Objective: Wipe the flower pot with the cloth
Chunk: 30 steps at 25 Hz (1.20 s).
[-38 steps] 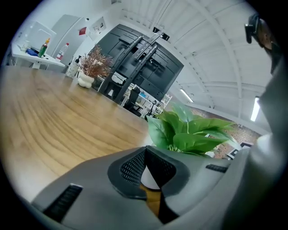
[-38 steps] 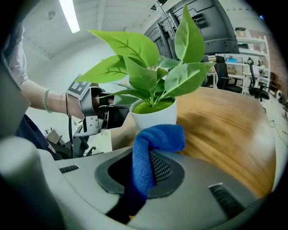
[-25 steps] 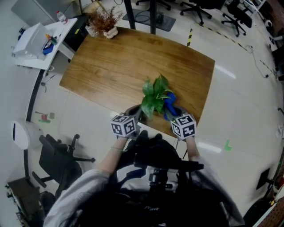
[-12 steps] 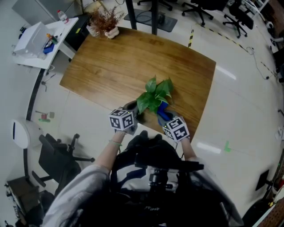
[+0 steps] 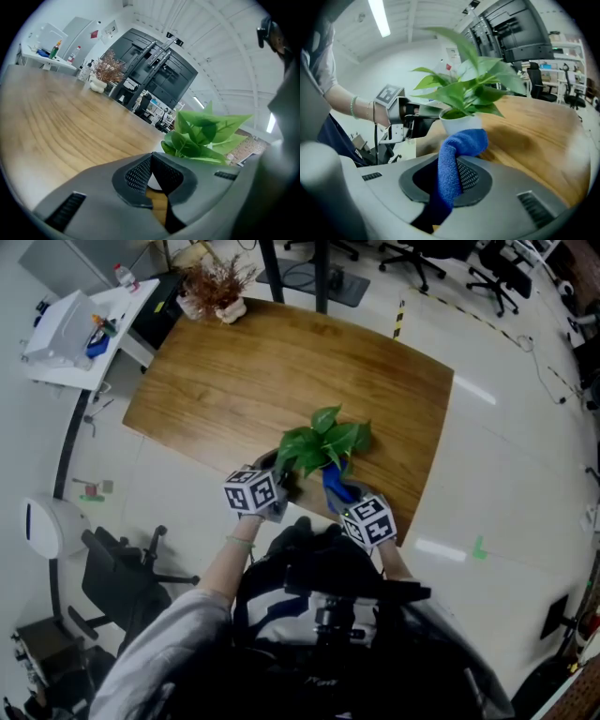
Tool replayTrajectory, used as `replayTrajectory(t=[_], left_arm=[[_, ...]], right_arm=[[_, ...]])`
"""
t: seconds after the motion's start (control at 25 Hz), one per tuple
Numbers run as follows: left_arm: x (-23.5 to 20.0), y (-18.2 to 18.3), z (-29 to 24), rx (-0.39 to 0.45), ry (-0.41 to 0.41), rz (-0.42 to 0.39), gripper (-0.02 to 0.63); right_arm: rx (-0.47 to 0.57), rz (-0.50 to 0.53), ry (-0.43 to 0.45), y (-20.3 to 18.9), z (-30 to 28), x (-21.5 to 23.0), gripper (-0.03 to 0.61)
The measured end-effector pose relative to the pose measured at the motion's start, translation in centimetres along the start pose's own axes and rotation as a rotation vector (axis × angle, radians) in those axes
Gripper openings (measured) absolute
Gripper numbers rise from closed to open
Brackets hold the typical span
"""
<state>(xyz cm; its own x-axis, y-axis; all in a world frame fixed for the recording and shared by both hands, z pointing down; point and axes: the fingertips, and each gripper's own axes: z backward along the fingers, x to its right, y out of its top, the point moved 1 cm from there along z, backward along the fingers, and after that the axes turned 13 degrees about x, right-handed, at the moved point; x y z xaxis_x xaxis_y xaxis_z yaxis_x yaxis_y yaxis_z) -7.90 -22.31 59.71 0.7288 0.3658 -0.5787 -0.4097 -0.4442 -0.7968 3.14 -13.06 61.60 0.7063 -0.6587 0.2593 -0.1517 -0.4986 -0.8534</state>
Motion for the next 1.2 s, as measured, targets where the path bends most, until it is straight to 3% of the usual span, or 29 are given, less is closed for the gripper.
replayTrajectory(t=[0.2,0.44,0.64,1.2], left_arm=[[0.8,-1.6,2.2,-0.007,-0.007,0.055,0.008],[1.5,-2.9,2.3,-0.030,-0.019,0.072,0.008],[1.8,-2.2,1.1,-0.019,-0.031,0.071,0.008],[-2.6,0.4,-3.0,-0.054,-0.003,-0.013,0.008]], right_arm=[[0.022,-0.034,-0.112,0.0,2.5,4.6,0.060],[0.064,0.014,-0.114,3.3,0.9,7.5,0.060],[0.096,0.014,-0.026,5.0,-1.1,6.1,0.060],[0.014,-0.007,0.047,2.0,-4.4,0.2,0.060]])
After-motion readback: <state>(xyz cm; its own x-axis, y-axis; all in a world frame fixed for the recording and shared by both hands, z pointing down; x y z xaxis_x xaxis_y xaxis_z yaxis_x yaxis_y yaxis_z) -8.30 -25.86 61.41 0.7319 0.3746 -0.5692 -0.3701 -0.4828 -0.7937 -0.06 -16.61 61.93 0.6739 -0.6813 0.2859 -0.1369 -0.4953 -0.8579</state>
